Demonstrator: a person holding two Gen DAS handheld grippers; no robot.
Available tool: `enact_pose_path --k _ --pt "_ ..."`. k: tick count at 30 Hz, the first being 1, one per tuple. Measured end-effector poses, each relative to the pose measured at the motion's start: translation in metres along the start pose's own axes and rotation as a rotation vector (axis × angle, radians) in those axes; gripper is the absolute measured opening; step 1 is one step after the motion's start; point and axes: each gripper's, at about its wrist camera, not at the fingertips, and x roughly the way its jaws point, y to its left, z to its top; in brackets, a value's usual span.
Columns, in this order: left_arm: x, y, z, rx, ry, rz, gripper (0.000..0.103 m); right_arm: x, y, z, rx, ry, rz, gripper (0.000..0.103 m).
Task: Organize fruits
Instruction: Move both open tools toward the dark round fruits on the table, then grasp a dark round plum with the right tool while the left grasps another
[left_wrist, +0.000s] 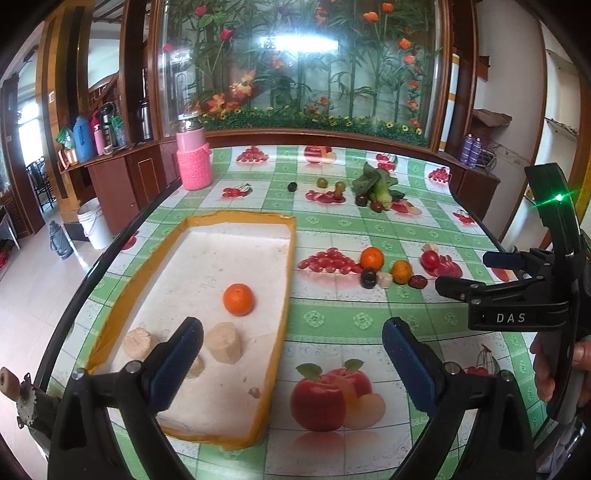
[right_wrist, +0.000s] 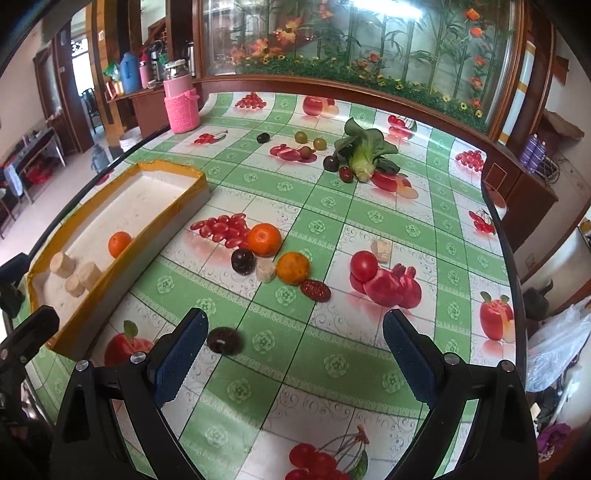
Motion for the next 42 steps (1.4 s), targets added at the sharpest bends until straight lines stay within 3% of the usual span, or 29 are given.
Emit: enact_pose_path --k 6,8,12,14,17,22,24,26,28,35,38,42 --pt "0.006 0.004 0.003 -0.015 0.038 0.008 0.099 0.023 0.008 0.007 -0.085 -0.029 0.028 0.095" --pt "0.004 0.001 0.002 -0.008 0.038 0.003 0.099 0.037 0.009 0.009 -0.093 -0.002 0.024 0.09" --pt "0.003 -0.005 -0.003 0.029 0.044 0.026 0.099 0.044 0.008 -0.003 -0.037 0.052 0.18 0.086" --pt "0.004 -0.005 -0.006 0.034 0.058 0.028 0.099 0.047 0.016 -0.01 -0.059 0.063 0.194 0.085" --pt "0.004 -0.004 -0.007 0.034 0.064 0.039 0.099 0.056 0.023 -0.014 -0.067 0.097 0.23 0.059" --pt "0.002 -0.003 -0.007 0.037 0.07 0.053 0.099 0.061 0.025 -0.024 -0.051 0.138 0.291 0.055" --pt "0.003 -0.001 -0.007 0.033 0.071 0.057 0.099 0.06 0.031 -0.029 -0.086 0.134 0.281 0.053" --pt "0.006 -0.001 -0.006 0.027 0.079 0.058 0.099 0.061 0.037 -0.031 -0.121 0.133 0.265 0.031" --pt "0.009 -0.003 -0.005 0.022 0.086 0.048 0.099 0.064 0.04 -0.032 -0.139 0.137 0.247 0.025" --pt "0.032 -0.031 0.012 0.051 0.097 -0.026 0.099 0.044 0.019 -0.034 -0.1 0.087 0.172 0.023" --pt "0.054 -0.049 0.025 0.051 0.107 -0.079 0.099 0.034 -0.003 -0.039 -0.077 0.067 0.1 0.024" --pt "0.096 -0.068 0.038 0.078 0.13 -0.119 0.099 0.03 -0.026 -0.047 -0.026 0.091 0.066 0.024"
